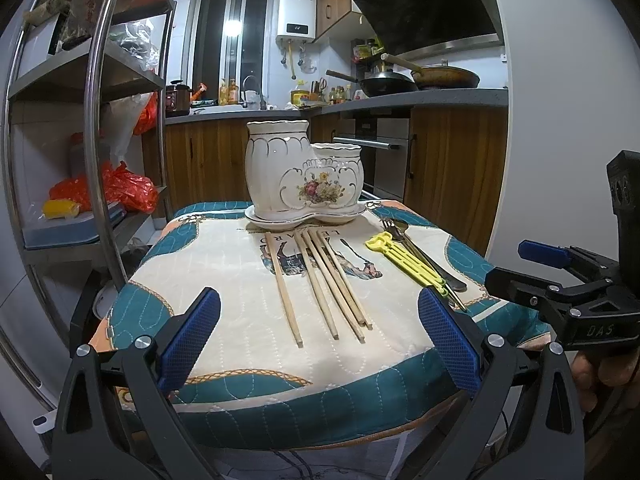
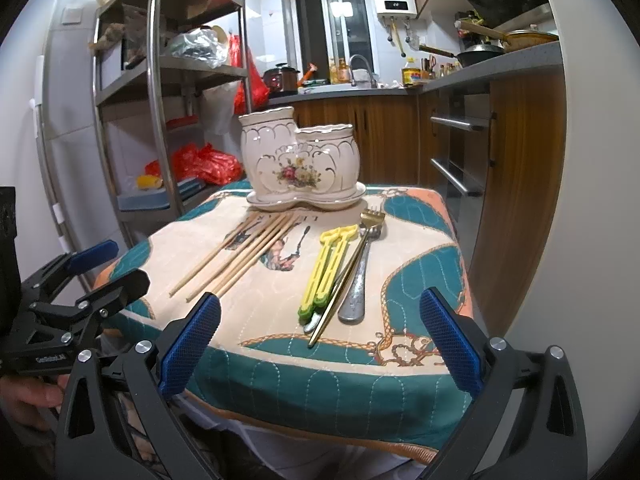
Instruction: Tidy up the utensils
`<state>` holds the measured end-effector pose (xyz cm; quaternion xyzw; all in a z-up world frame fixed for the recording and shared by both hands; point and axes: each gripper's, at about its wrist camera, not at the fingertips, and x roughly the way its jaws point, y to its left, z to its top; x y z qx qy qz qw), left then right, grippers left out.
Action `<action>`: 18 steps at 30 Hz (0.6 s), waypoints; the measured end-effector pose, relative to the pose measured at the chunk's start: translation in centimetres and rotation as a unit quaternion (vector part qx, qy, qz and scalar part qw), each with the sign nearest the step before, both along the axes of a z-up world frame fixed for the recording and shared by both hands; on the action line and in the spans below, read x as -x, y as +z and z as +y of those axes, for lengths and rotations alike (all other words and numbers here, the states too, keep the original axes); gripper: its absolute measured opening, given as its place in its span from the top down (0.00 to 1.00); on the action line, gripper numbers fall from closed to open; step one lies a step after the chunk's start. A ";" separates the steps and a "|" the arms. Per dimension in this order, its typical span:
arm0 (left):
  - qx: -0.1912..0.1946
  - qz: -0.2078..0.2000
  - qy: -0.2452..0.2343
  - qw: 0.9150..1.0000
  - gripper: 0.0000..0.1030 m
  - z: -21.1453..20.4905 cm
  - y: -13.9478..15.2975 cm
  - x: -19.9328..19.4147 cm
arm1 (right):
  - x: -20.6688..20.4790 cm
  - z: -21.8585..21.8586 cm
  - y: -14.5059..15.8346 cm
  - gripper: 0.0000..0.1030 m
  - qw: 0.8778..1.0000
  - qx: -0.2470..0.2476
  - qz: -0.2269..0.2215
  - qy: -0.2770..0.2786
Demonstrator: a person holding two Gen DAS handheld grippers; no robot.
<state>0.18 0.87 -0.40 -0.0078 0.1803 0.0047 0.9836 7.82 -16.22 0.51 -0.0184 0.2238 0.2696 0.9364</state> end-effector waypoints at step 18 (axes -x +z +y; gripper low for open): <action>0.000 0.002 0.002 1.000 0.05 0.3 -0.1 0.0 | 0.1 0.1 0.0 0.04 1.000 0.000 0.000 0.000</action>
